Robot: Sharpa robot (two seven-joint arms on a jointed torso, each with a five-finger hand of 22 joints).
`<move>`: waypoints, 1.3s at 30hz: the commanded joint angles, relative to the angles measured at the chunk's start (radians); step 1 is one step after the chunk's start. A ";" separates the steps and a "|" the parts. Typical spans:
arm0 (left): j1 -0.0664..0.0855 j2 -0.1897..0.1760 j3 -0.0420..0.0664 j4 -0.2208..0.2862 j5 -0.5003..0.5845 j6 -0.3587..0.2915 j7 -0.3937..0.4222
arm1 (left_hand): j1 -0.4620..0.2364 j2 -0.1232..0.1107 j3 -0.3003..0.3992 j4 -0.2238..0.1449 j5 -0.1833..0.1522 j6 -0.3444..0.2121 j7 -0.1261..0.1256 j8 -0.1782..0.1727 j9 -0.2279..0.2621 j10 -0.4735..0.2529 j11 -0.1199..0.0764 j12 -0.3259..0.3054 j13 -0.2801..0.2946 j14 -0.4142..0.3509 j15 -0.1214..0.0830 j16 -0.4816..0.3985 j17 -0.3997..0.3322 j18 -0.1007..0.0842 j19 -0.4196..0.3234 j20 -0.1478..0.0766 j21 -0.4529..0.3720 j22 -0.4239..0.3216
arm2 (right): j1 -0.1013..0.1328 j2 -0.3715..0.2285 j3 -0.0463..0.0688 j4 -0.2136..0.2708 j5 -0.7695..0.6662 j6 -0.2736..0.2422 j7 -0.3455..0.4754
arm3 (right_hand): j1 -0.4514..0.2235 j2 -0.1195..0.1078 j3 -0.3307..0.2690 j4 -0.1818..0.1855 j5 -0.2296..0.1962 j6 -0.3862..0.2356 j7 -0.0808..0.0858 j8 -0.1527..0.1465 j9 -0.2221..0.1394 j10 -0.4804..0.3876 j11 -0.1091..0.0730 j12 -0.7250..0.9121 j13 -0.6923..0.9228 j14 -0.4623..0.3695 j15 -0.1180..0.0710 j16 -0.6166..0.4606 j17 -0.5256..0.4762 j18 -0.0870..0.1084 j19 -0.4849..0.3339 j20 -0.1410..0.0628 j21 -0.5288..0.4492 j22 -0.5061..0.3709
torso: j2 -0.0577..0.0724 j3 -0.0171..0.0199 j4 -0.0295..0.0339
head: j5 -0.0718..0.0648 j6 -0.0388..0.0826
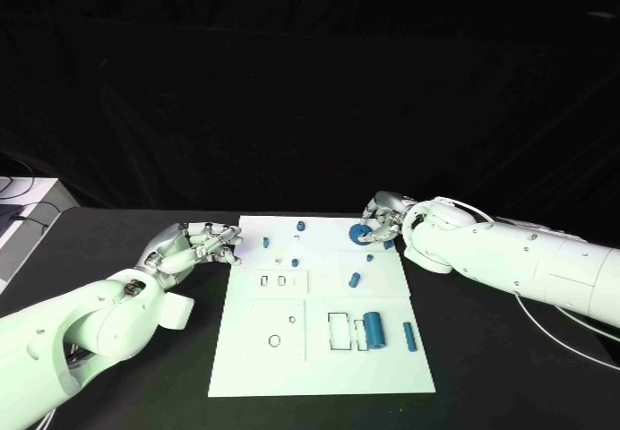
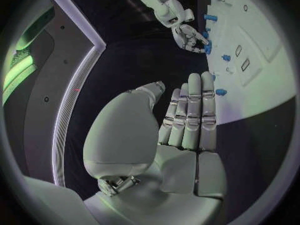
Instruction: Assemble the parts on the task board
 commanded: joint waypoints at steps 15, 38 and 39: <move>0.000 0.001 0.001 0.002 0.005 0.017 0.002 | 0.010 0.001 0.006 -0.001 -0.002 -0.008 -0.001 -0.005 0.001 -0.008 0.001 -0.005 0.000 -0.007 0.001 0.007 0.003 0.001 -0.008 0.001 0.006 0.003 | -0.002 -0.004 -0.002 0.013 -0.032 -0.008 0.010 | 0.040 0.009 0.133 -0.018 0.118 0.007 0.005 0.024 -0.003 0.105 0.008 0.002 0.263 0.089 0.012 0.005 0.192 -0.022 0.050 0.014 0.018 0.154 | -0.001 -0.0015 0.0006 | -0.003 0.001; -0.004 0.002 0.001 0.007 0.005 0.019 0.004 | 0.010 0.003 0.008 -0.002 -0.002 -0.007 -0.001 -0.005 0.002 -0.009 0.001 -0.005 0.000 -0.009 0.002 0.008 0.005 0.001 -0.010 0.002 0.009 0.004 | -0.010 0.013 0.000 0.179 -0.264 -0.250 0.014 | -0.021 -0.018 0.150 -0.004 0.064 0.024 -0.005 0.036 -0.002 0.105 0.000 0.002 0.263 0.089 0.004 0.005 0.190 -0.026 0.057 0.007 0.031 0.171 | 0.000 -0.0032 0.0012 | 0.003 0.012; -0.004 0.002 0.001 0.008 0.005 0.020 0.005 | 0.011 0.003 0.008 -0.002 -0.002 -0.008 -0.001 -0.005 0.002 -0.009 0.001 -0.005 0.000 -0.009 0.002 0.008 0.005 0.001 -0.010 0.002 0.009 0.004 | -0.013 0.019 0.000 0.182 -0.277 -0.259 0.009 | -0.023 -0.024 0.146 -0.005 0.056 0.022 -0.005 0.035 -0.003 0.105 0.000 0.002 0.263 0.089 0.004 0.005 0.190 -0.026 0.057 0.007 0.030 0.171 | 0.001 -0.0030 0.0009 | 0.004 0.012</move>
